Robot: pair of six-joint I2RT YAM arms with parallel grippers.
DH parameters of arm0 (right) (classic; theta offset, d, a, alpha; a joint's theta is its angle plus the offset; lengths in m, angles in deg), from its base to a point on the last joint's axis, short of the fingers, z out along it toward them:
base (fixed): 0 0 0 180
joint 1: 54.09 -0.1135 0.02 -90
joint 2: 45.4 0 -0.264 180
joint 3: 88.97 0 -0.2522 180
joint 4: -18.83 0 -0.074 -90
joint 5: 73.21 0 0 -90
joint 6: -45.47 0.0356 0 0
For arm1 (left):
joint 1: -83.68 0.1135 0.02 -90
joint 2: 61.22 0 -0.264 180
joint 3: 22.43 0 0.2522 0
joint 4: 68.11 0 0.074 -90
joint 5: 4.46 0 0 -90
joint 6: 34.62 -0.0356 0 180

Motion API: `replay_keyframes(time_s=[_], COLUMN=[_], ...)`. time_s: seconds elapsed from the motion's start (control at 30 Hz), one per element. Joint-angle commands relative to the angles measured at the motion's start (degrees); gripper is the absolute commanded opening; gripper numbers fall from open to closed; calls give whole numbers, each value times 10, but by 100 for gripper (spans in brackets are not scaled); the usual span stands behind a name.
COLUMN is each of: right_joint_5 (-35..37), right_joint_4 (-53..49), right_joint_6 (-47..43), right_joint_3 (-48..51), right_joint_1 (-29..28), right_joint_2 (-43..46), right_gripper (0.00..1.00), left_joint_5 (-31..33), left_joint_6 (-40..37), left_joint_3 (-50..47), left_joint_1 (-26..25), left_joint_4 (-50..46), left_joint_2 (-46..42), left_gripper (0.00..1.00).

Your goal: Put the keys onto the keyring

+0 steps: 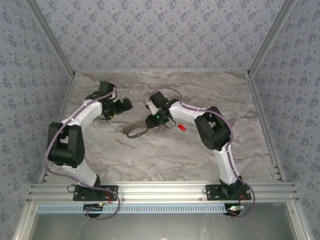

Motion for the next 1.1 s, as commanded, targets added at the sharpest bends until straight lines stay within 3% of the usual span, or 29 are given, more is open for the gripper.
replay_keyframes(time_s=[0.0, 0.6, 0.93, 1.07], right_joint_5=[-4, 14, 17, 19], right_joint_4=[-17, -30, -46, -49], right_joint_6=[-10, -14, -24, -28], right_joint_3=[-29, -75, -76, -66], right_joint_1=[-5, -14, -14, -11], right_joint_2=[-17, -55, -39, -26], right_gripper=[44, 33, 6, 0], left_joint_5=[-4, 4, -3, -8], left_joint_6=[6, 9, 11, 11], left_joint_3=[-10, -15, -12, -10], left_joint_1=[2, 2, 2, 2], left_joint_4=[-8, -11, -6, -5], left_joint_2=[-25, -38, -37, -37], left_gripper=[98, 98, 98, 98])
